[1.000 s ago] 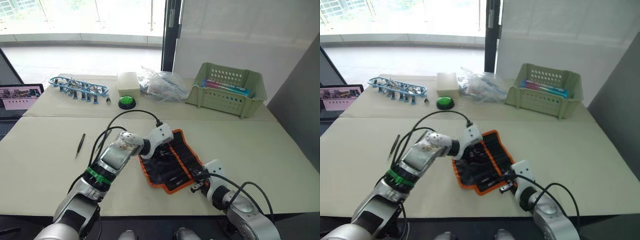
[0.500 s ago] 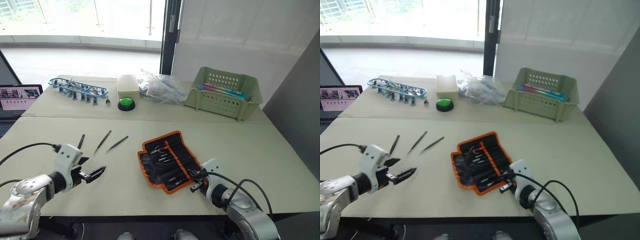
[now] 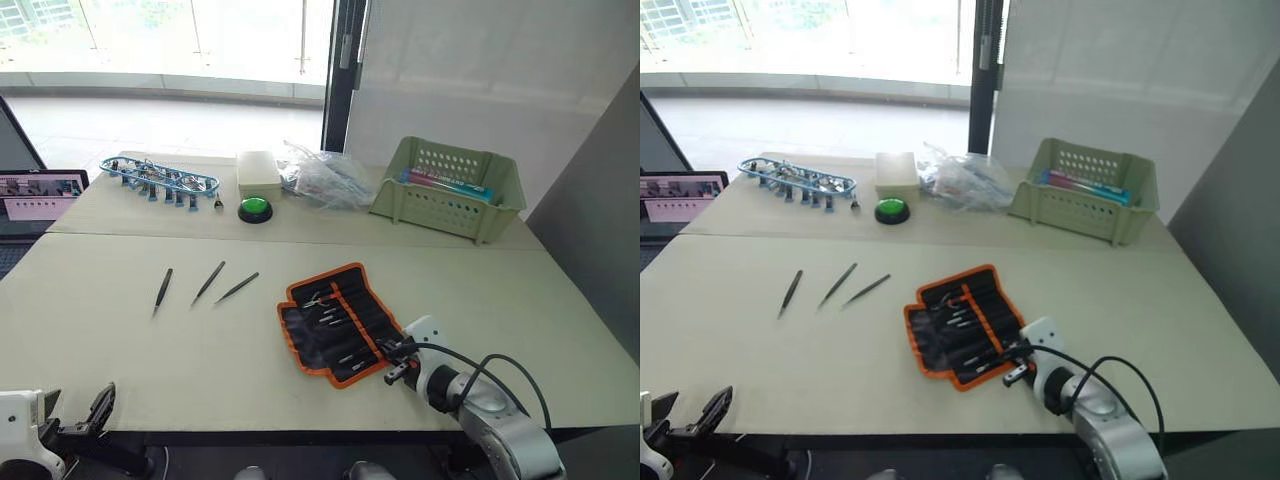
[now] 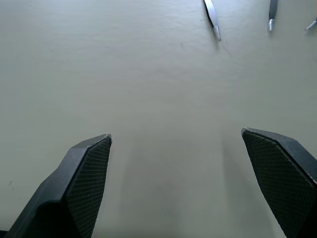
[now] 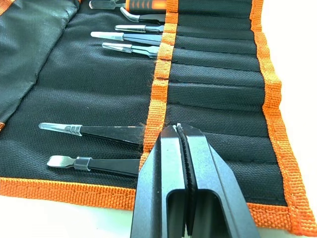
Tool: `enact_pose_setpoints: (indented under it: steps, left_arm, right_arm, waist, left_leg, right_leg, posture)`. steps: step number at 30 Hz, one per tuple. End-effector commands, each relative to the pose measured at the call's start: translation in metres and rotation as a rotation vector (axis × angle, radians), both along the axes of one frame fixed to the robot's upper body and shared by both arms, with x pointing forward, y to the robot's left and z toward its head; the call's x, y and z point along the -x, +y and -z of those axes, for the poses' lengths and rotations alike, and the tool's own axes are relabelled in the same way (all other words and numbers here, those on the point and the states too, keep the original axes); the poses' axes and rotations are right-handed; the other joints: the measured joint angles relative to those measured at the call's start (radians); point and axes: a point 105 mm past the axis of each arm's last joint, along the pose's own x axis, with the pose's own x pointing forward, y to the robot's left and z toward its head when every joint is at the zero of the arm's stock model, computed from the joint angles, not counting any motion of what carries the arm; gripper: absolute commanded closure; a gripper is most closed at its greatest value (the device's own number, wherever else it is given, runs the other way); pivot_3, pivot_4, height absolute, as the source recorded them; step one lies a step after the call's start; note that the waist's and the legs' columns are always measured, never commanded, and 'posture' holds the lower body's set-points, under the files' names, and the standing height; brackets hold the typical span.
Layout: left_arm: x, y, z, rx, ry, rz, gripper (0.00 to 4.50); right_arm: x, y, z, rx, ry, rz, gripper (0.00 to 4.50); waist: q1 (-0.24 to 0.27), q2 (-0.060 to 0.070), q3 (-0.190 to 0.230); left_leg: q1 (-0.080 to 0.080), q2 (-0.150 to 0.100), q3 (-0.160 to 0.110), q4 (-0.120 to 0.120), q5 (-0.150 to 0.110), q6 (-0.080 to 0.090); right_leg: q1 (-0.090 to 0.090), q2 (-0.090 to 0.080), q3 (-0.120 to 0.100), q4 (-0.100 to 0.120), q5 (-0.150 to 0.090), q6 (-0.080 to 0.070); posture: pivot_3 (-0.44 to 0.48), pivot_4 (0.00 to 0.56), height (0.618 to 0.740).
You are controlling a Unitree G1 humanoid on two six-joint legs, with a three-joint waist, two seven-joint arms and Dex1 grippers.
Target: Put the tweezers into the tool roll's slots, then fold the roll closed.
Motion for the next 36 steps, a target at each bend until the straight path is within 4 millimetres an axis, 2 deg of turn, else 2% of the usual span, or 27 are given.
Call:
enact_pose_setpoints:
  steps: [1, 6, 16, 20, 26, 29, 32, 36]
  left_arm:
    - [-0.010, -0.008, -0.011, -0.037, -0.027, 0.050, 0.05]
    - [-0.029, -0.007, -0.008, -0.035, -0.017, 0.056, 0.05]
    - [-0.098, -0.007, 0.010, -0.008, 0.004, 0.053, 0.05]
    - [-0.136, -0.017, 0.022, -0.003, 0.027, 0.083, 0.05]
    - [-0.167, -0.036, 0.034, -0.021, 0.067, 0.151, 0.05]
    - [-0.176, -0.045, 0.039, -0.007, 0.076, 0.174, 0.05]
    - [-0.180, -0.053, 0.043, 0.015, 0.075, 0.193, 0.85]
    - [-0.183, -0.058, 0.048, 0.039, 0.089, 0.196, 2.18]
  right_arm:
    - [0.021, -0.005, 0.048, 0.042, 0.218, -0.005, 4.50]
    - [0.022, -0.003, 0.048, 0.038, 0.217, -0.004, 4.50]
    - [0.018, 0.001, 0.046, 0.025, 0.205, 0.017, 4.50]
    - [0.016, 0.001, 0.044, 0.022, 0.198, 0.026, 4.50]
    - [0.015, 0.000, 0.043, 0.022, 0.192, 0.031, 4.50]
    - [0.014, 0.000, 0.042, 0.023, 0.190, 0.030, 4.50]
    - [0.014, 0.000, 0.042, 0.022, 0.188, 0.032, 4.50]
    - [0.015, 0.001, 0.041, 0.021, 0.185, 0.029, 4.50]
  waist:
    - [0.000, 0.000, 0.000]
    - [0.000, 0.000, 0.000]
    - [0.000, 0.000, 0.000]
    - [0.011, 0.001, -0.001]
    - [0.021, 0.012, -0.007]
    - [0.024, 0.015, -0.009]
    - [0.024, 0.017, -0.011]
    - [0.025, 0.019, -0.012]
  left_leg:
    - [0.000, 0.000, 0.000, 0.000, 0.000, 0.000]
    - [0.000, 0.000, 0.000, 0.000, 0.000, 0.000]
    - [0.000, 0.003, 0.008, -0.001, 0.000, 0.000]
    - [0.002, 0.002, 0.008, -0.002, 0.000, 0.000]
    - [0.005, 0.002, 0.008, -0.003, 0.000, 0.000]
    - [0.005, 0.001, 0.008, -0.003, 0.000, 0.000]
    - [0.005, 0.000, 0.008, -0.002, 0.000, 0.000]
    - [0.006, 0.000, 0.009, -0.002, 0.000, 0.000]
  right_leg:
    - [0.000, 0.000, 0.000, 0.000, 0.000, 0.000]
    - [-0.001, 0.001, 0.000, 0.000, 0.000, 0.000]
    - [-0.001, 0.011, 0.000, 0.000, 0.001, -0.002]
    - [-0.001, 0.013, 0.000, 0.002, 0.002, -0.004]
    - [0.000, 0.013, -0.001, 0.003, 0.003, -0.005]
    - [0.000, 0.013, -0.001, 0.003, 0.003, -0.004]
    - [0.001, 0.012, -0.001, 0.003, 0.004, -0.003]
    - [0.001, 0.012, -0.001, 0.003, 0.004, -0.003]
  posture:
    - [0.000, 0.150, 0.738]
    - [0.000, 0.150, 0.738]
    - [0.000, 0.150, 0.738]
    - [0.000, 0.150, 0.738]
    - [0.000, 0.150, 0.738]
    - [0.000, 0.150, 0.738]
    - [0.000, 0.150, 0.738]
    - [0.000, 0.150, 0.738]
